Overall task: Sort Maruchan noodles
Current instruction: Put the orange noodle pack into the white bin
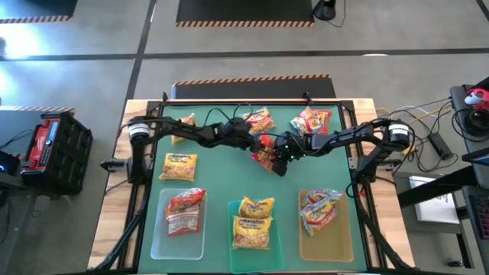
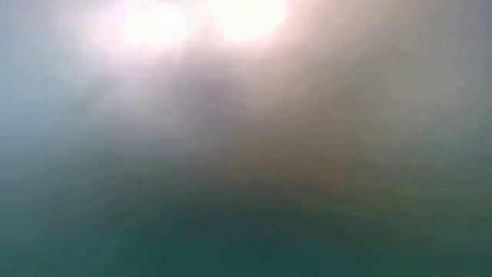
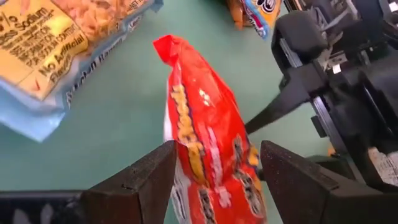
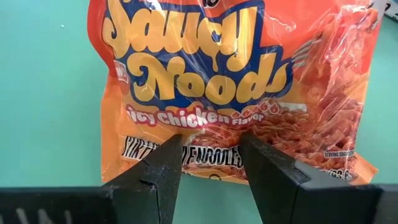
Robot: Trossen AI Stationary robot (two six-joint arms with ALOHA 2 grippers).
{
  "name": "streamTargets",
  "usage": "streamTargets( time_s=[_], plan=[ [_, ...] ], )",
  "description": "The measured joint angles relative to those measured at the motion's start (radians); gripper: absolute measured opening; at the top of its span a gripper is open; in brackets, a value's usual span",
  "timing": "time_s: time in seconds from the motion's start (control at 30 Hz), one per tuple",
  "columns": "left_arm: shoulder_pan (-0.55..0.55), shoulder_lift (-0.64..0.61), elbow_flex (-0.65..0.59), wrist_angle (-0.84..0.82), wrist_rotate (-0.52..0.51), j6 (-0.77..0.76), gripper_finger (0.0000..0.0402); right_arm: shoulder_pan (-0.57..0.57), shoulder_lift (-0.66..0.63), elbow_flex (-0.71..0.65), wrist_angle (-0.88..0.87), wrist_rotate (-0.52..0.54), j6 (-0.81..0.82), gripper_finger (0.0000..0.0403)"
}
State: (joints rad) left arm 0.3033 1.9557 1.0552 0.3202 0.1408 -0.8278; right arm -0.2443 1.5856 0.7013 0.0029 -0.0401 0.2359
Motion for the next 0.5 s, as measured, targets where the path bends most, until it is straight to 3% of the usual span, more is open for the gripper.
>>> streamTargets(
  time_s=[0.2, 0.5],
  plan=[
    [0.008, 0.063, 0.054, 0.011, 0.123, 0.012, 0.0217, 0.0, 0.0, 0.0, -0.002, -0.001, 0.0, 0.016],
    [0.012, 0.078, 0.057, 0.001, 0.155, -0.002, 0.0217, 0.0, 0.0, 0.0, -0.004, -0.001, 0.0, 0.016]
  ],
)
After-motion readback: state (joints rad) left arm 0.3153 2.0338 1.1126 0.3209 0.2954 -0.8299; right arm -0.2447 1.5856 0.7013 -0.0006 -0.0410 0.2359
